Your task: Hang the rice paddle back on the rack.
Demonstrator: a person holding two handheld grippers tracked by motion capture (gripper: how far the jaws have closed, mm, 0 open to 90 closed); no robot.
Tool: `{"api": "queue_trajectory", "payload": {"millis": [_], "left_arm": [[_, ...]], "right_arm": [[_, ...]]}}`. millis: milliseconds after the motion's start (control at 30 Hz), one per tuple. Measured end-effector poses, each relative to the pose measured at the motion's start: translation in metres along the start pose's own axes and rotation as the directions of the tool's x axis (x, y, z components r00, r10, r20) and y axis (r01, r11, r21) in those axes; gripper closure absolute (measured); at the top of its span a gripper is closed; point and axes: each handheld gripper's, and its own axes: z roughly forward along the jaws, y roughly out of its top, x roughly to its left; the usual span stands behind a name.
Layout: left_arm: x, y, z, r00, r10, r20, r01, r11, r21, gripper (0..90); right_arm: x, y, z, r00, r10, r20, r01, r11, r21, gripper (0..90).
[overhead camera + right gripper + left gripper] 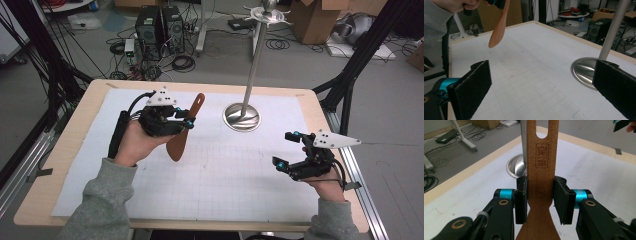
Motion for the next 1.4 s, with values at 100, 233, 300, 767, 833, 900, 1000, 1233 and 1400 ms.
{"api": "queue_trajectory", "payload": {"millis": [100, 233, 300, 767, 833, 900, 1000, 1233, 1400], "left_arm": [[0.003, 0.006, 0.006, 0.9999, -0.008, 0.013, 0.008, 1.0000, -0.005, 65.1], [0.006, 0.015, 0.011, 0.9999, -0.001, 0.016, 0.001, 1.0000, -0.005, 65.1], [0.006, 0.019, 0.014, 0.9999, 0.012, 0.007, -0.012, 0.9999, 0.003, 65.1], [0.024, 0.040, 0.027, 0.9996, -0.008, 0.026, 0.008, 0.9999, -0.015, 65.1], [0.023, 0.042, 0.030, 1.0000, 0.002, -0.006, -0.002, 1.0000, 0.006, 65.1], [0.023, 0.046, 0.032, 1.0000, -0.005, 0.007, 0.005, 1.0000, 0.000, 65.1], [0.025, 0.053, 0.034, 0.9999, -0.002, 0.012, 0.003, 0.9999, -0.013, 65.1], [0.033, 0.070, 0.038, 0.9999, 0.004, 0.016, -0.004, 0.9998, -0.021, 65.1], [0.038, 0.078, 0.043, 0.9995, 0.010, 0.030, -0.010, 0.9999, -0.014, 65.1]], "right_arm": [[0.001, 0.001, -0.002, 1.0000, -0.001, 0.004, 0.001, 1.000, -0.009, 1.1], [0.000, 0.001, -0.005, 1.0000, -0.006, 0.008, 0.006, 1.000, -0.020, 1.1], [0.001, 0.001, -0.006, 1.0000, -0.001, 0.009, 0.001, 1.000, -0.019, 1.1], [0.002, 0.000, -0.008, 0.9998, 0.001, 0.019, -0.001, 1.000, -0.011, 1.1], [0.002, 0.000, -0.007, 0.9999, -0.001, 0.016, 0.001, 1.000, -0.007, 1.1], [0.002, 0.000, -0.006, 0.9999, -0.006, 0.015, 0.006, 1.000, -0.007, 1.1], [0.002, 0.000, -0.006, 0.9999, -0.007, 0.016, 0.007, 1.000, -0.007, 1.1], [0.000, -0.002, -0.008, 0.9998, -0.006, 0.017, 0.006, 1.000, -0.005, 1.1], [-0.001, -0.003, -0.011, 0.9996, 0.011, 0.025, -0.011, 1.000, -0.005, 1.1]]}}
